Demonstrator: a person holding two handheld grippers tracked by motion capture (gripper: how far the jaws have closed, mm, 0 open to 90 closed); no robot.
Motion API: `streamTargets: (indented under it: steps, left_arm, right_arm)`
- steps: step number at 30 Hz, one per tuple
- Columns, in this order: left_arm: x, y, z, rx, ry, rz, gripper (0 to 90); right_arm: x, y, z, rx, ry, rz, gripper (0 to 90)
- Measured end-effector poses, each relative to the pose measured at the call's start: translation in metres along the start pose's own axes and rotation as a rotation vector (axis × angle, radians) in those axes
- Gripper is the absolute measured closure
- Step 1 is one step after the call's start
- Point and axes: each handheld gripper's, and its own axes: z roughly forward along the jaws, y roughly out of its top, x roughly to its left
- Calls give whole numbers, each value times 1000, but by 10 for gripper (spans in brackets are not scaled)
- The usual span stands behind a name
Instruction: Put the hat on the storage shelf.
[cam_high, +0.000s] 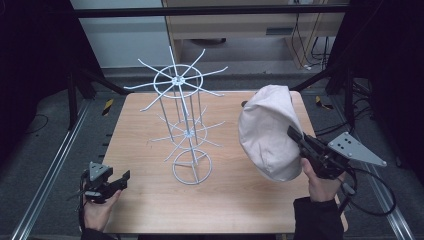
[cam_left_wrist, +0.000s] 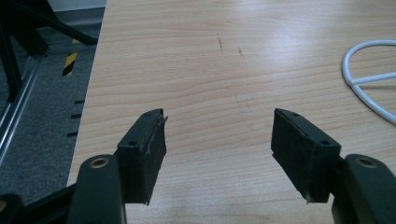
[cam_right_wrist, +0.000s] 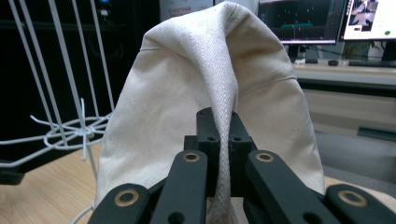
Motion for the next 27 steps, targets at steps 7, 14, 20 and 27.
streamTargets:
  steps: [7, 14, 20, 27]
  left_arm:
    - [0, 0, -1, -4, 1, 0, 351]
    - [0, 0, 0, -1, 1, 1, 350]
    - [0, 0, 0, -3, 3, 0, 350]
    - [0, 0, 0, -3, 5, 2, 350]
  right_arm:
    - [4, 11, -4, -62, 23, 1, 886]
    - [8, 22, -4, -108, 51, 1, 886]
    - [16, 36, -4, -153, 83, -10, 886]
    - [26, 51, -10, -227, 115, -21, 886]
